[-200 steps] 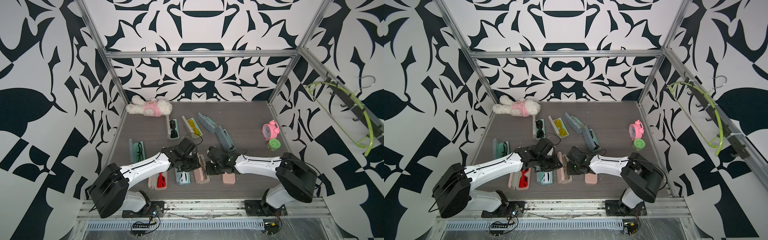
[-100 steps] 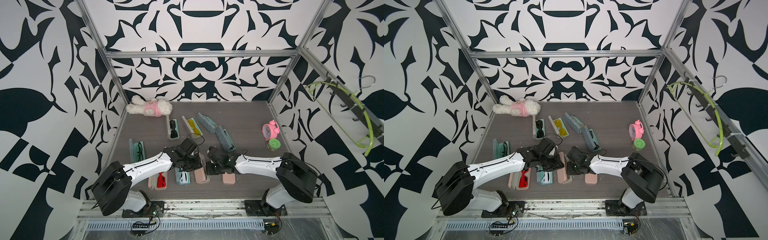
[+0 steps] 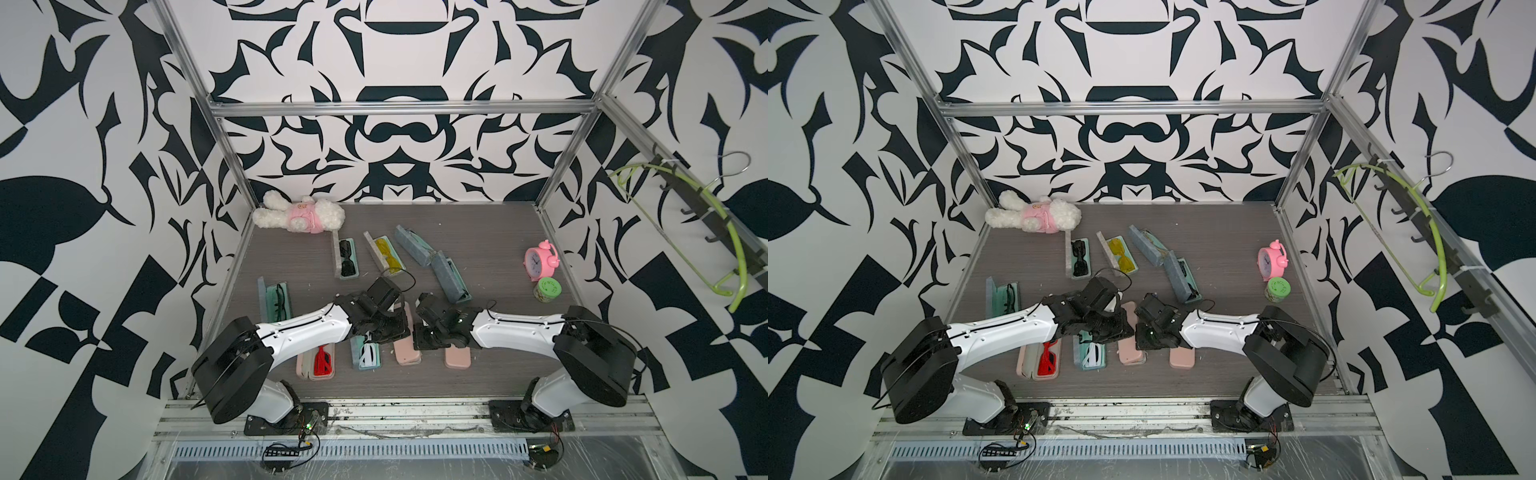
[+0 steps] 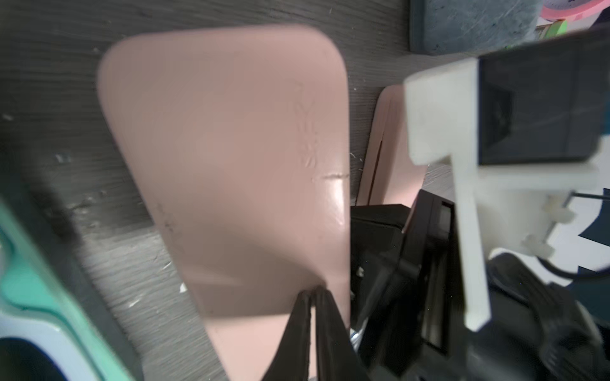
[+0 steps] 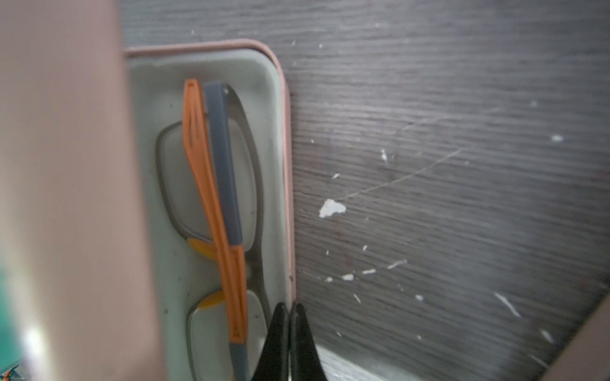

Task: Close the glasses case
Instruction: Close the glasses case at the center of the board.

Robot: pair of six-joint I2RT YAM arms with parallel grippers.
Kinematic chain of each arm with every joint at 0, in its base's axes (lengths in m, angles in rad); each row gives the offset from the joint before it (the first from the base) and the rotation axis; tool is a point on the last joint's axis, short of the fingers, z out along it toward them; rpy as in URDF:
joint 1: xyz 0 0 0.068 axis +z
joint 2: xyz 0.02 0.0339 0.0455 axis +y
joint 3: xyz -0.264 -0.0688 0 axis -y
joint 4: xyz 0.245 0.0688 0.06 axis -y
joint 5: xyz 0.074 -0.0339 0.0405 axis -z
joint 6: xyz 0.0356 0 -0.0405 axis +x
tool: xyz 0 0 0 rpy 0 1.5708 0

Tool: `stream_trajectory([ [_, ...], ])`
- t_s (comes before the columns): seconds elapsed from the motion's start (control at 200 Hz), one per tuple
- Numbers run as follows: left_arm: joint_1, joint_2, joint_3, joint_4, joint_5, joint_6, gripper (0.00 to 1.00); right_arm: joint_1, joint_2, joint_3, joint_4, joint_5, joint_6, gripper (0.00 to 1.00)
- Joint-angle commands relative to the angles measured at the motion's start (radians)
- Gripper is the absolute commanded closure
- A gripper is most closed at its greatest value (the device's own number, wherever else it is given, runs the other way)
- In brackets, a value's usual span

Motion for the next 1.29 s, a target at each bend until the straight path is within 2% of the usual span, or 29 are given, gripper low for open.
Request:
stream_trajectory([
  [0.0, -0.007, 0.036, -0.012, -0.061, 0.003, 0.002, 0.89, 0.002, -0.017, -0.023, -0.014, 0.013, 0.012, 0.96],
  [1.085, 0.001, 0.105, -0.024, -0.045, 0.011, 0.003, 0.88, 0.003, -0.037, -0.03, -0.028, 0.018, 0.01, 0.97],
  [1.17, 0.015, 0.081, -0.03, -0.042, 0.003, -0.001, 0.86, 0.003, -0.038, -0.029, -0.036, 0.02, 0.006, 0.97],
  [1.29, 0.033, 0.045, -0.026, -0.05, -0.007, -0.008, 0.74, 0.005, -0.037, -0.026, -0.045, 0.026, 0.003, 0.97],
])
